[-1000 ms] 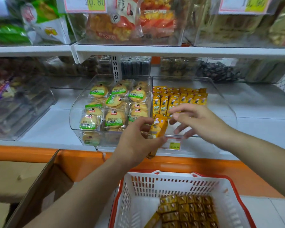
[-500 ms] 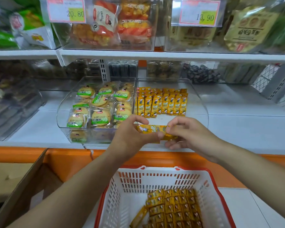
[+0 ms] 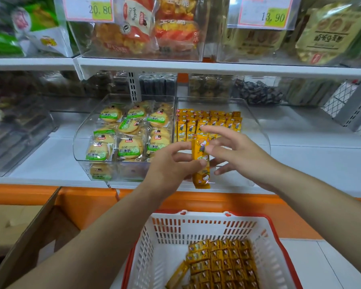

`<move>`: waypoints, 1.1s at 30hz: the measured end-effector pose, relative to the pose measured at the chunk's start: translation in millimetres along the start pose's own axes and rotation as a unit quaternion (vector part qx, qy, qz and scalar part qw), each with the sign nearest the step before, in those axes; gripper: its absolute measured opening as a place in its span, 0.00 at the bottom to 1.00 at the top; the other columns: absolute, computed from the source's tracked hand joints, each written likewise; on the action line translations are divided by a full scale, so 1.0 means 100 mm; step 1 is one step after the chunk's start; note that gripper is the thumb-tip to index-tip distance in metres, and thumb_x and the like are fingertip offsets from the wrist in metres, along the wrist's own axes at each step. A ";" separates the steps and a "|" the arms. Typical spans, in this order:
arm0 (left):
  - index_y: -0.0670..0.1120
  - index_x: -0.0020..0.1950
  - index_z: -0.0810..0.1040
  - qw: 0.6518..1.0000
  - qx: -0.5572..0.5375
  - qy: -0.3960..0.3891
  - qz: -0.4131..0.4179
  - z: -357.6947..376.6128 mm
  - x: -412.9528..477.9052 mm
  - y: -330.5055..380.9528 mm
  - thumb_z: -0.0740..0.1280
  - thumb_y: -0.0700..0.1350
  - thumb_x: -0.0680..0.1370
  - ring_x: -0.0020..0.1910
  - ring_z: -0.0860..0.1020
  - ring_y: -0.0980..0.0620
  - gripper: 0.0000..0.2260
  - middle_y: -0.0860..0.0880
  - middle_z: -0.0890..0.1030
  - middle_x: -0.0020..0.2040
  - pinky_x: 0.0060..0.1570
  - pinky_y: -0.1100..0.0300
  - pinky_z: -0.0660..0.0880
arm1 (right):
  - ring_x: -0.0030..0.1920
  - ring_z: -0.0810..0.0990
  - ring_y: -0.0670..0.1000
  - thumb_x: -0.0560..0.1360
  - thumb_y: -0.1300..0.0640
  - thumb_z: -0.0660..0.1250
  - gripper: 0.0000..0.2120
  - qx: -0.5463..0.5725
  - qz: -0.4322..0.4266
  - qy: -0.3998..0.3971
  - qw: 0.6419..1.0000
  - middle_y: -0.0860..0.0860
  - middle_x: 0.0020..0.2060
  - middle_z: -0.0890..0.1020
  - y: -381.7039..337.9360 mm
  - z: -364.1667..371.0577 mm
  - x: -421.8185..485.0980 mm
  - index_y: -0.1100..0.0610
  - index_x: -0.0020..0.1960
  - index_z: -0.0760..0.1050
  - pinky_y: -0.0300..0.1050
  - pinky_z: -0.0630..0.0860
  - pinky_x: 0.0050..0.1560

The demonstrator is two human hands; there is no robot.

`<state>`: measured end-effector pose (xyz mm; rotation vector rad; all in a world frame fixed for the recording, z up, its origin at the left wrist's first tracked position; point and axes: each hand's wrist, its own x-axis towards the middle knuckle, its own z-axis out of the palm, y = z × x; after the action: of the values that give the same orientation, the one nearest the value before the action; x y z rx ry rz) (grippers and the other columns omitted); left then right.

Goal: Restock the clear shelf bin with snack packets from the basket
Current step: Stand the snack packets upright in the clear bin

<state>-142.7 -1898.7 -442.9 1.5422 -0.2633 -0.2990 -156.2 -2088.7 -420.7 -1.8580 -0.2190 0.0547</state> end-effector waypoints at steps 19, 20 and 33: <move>0.55 0.70 0.71 0.878 0.466 0.110 -0.023 -0.36 0.36 -0.30 0.75 0.62 0.72 0.57 0.80 0.50 0.30 0.55 0.81 0.61 0.59 0.45 0.78 | 0.39 0.79 0.52 0.72 0.61 0.75 0.14 -0.284 0.045 0.225 0.931 0.50 0.37 0.79 0.97 -0.49 1.62 0.52 0.55 0.77 0.40 0.68 0.34; 0.55 0.70 0.71 0.878 0.465 0.107 -0.023 -0.36 0.37 -0.30 0.75 0.62 0.73 0.57 0.80 0.50 0.29 0.55 0.81 0.60 0.59 0.44 0.77 | 0.38 0.79 0.52 0.72 0.61 0.75 0.14 -0.296 0.041 0.221 0.928 0.51 0.39 0.81 0.99 -0.48 1.66 0.53 0.56 0.78 0.40 0.68 0.35; 0.52 0.72 0.71 0.898 0.413 0.142 0.047 -0.37 0.25 -0.14 0.76 0.55 0.75 0.54 0.79 0.52 0.28 0.55 0.79 0.59 0.54 0.48 0.81 | 0.49 0.79 0.52 0.71 0.55 0.75 0.24 -0.333 0.022 0.166 0.928 0.50 0.51 0.79 0.73 -0.50 1.22 0.56 0.65 0.73 0.45 0.75 0.47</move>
<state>-106.6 -1873.4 -457.9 2.3756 -0.2439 0.1530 -20.5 -2134.4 -467.0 -2.5086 0.0556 -0.3435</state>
